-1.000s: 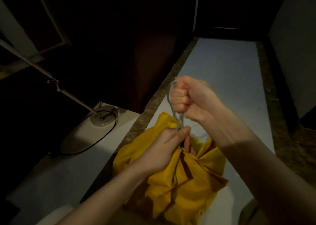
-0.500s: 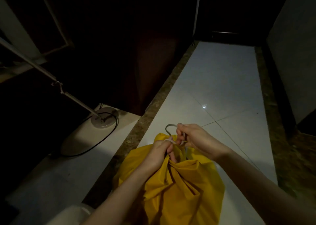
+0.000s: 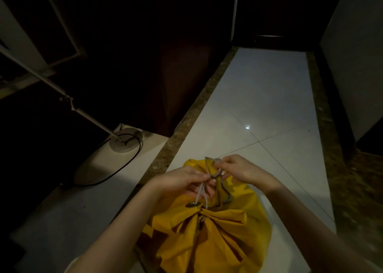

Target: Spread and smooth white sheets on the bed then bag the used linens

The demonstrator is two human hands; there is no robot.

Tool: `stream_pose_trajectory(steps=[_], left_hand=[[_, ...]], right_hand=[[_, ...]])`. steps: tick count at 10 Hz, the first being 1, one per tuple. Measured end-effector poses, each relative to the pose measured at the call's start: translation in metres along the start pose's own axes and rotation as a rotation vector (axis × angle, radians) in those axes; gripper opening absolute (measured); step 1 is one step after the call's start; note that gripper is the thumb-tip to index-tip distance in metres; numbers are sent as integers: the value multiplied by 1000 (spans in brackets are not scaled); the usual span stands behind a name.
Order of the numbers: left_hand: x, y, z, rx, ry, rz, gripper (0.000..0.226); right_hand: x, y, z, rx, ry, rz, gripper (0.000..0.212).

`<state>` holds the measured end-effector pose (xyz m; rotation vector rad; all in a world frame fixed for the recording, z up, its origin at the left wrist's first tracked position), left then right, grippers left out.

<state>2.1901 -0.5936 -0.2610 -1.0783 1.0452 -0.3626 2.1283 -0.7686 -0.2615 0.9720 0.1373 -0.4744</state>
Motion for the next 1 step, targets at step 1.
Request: stream_pose_trajectory(steps=[1], left_hand=[[0, -11, 14, 144, -133, -27, 27]], right_hand=[[5, -8, 9, -32, -120, 61, 18]])
Point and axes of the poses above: each hand's wrist, its own x-axis towards the middle knuckle, its own z-axis out of the back of the hand, y = z × x, the point moved 1 cm from there along x, towards the middle knuckle, and after that the axes turned 12 degrees about -y, right-handed, at the moved point
